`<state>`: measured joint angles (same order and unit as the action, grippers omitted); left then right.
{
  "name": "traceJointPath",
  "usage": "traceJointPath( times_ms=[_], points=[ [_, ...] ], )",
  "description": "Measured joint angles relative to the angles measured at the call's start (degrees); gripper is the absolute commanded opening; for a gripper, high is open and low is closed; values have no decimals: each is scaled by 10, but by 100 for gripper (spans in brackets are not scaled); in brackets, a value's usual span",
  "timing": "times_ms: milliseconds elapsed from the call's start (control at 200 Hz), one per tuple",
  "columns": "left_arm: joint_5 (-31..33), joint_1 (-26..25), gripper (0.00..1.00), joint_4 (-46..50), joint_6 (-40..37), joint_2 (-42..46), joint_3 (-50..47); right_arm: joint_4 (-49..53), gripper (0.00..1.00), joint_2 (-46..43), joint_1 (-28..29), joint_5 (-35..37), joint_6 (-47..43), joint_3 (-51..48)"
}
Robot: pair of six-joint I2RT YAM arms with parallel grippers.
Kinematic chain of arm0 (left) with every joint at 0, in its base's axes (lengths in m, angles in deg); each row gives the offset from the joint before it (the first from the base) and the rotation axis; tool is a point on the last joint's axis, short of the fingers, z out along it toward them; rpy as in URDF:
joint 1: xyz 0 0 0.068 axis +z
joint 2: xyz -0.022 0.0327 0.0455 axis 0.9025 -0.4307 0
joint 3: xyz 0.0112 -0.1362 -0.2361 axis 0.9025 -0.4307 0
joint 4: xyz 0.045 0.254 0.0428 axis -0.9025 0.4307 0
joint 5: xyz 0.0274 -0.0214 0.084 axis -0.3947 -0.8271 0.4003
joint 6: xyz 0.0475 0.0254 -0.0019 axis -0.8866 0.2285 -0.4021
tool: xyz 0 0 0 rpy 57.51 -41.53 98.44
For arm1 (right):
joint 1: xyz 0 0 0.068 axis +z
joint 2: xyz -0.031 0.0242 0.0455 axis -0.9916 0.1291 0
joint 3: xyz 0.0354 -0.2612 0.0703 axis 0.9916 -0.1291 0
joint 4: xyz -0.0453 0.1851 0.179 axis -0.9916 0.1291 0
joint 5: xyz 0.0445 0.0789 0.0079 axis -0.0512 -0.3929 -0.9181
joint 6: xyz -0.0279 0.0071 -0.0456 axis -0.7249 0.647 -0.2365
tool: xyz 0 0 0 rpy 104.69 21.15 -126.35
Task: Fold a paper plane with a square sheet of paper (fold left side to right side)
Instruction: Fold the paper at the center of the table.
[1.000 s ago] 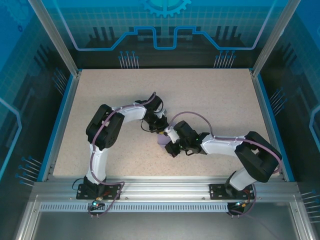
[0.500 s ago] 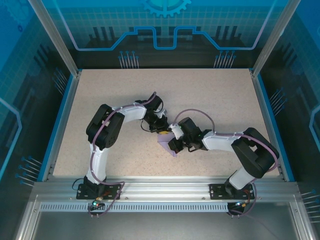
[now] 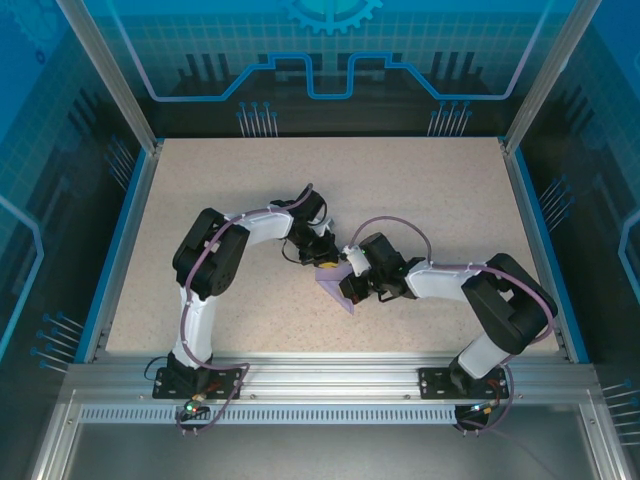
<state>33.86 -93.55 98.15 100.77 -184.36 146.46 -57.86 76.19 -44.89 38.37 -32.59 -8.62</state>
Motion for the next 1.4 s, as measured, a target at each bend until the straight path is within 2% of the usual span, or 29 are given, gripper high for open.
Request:
traceJointPath(
  times_ms=[1396],
  points=[
    [0, -1, 10, 2, 0, -2, 3, 20, 1, 7, -14, 26, 11, 2]
  ],
)
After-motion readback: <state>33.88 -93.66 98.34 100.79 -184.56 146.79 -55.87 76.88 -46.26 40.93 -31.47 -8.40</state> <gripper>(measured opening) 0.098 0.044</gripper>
